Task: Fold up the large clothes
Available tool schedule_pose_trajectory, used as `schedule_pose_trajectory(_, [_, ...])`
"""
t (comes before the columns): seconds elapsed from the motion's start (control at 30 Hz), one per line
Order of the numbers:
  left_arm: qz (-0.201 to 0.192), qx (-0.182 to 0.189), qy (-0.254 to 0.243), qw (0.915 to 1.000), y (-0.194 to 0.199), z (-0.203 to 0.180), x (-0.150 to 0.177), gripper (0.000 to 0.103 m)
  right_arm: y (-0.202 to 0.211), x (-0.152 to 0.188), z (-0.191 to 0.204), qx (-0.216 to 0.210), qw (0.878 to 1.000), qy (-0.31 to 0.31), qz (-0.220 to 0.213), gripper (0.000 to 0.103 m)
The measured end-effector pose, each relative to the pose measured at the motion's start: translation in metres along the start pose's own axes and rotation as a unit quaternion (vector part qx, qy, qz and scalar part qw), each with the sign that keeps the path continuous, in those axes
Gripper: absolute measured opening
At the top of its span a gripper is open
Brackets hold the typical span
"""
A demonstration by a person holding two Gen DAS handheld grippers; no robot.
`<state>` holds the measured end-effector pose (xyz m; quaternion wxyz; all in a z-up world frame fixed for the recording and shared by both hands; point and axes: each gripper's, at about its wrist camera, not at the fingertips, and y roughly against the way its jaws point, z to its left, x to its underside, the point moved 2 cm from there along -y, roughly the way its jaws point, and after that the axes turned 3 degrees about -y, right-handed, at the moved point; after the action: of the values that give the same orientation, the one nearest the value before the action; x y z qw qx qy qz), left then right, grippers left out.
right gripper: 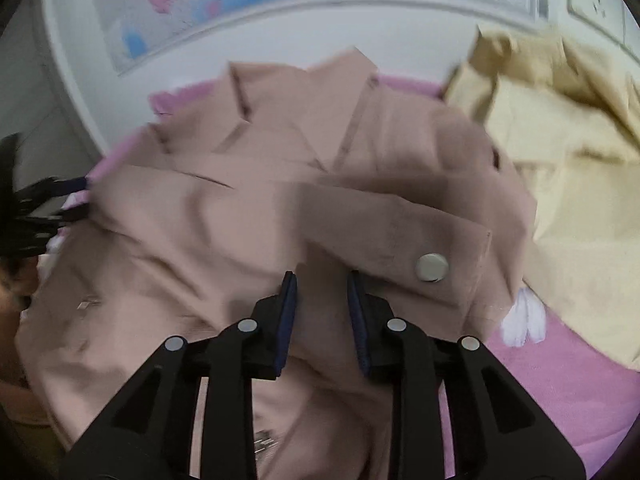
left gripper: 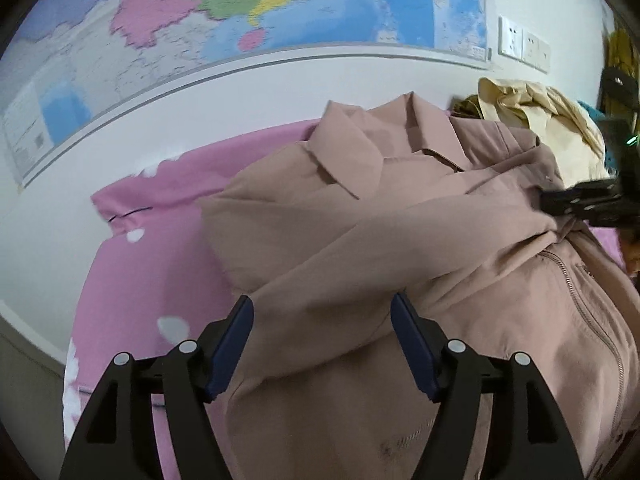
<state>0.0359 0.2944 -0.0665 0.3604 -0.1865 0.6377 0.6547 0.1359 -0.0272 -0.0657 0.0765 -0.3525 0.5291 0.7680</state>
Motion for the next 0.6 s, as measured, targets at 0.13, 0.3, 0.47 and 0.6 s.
schedule_pose_trajectory(0.13, [-0.007,-0.020,0.022,0.9995,0.029,0.021,0.016,0.075,0.032,0.006,-0.002,-0.026,0.999,-0.023,-0.033,0.036])
schedule_pose_trajectory(0.3, [0.005,-0.012,0.071,0.9974,0.060,0.047,0.052,0.077,0.088,0.037,-0.001,-0.076,0.995,-0.043,-0.057,0.056])
schedule_pose_trajectory(0.47, [0.032,0.022,0.107,0.9934,0.069,0.052,0.092,0.077,0.113,0.083,-0.012,-0.115,0.987,-0.099,-0.045,0.061])
schedule_pose_trajectory(0.6, [0.050,0.072,0.126,0.9881,0.072,0.043,0.116,0.078,0.121,0.115,-0.022,-0.130,0.981,-0.139,-0.029,0.070])
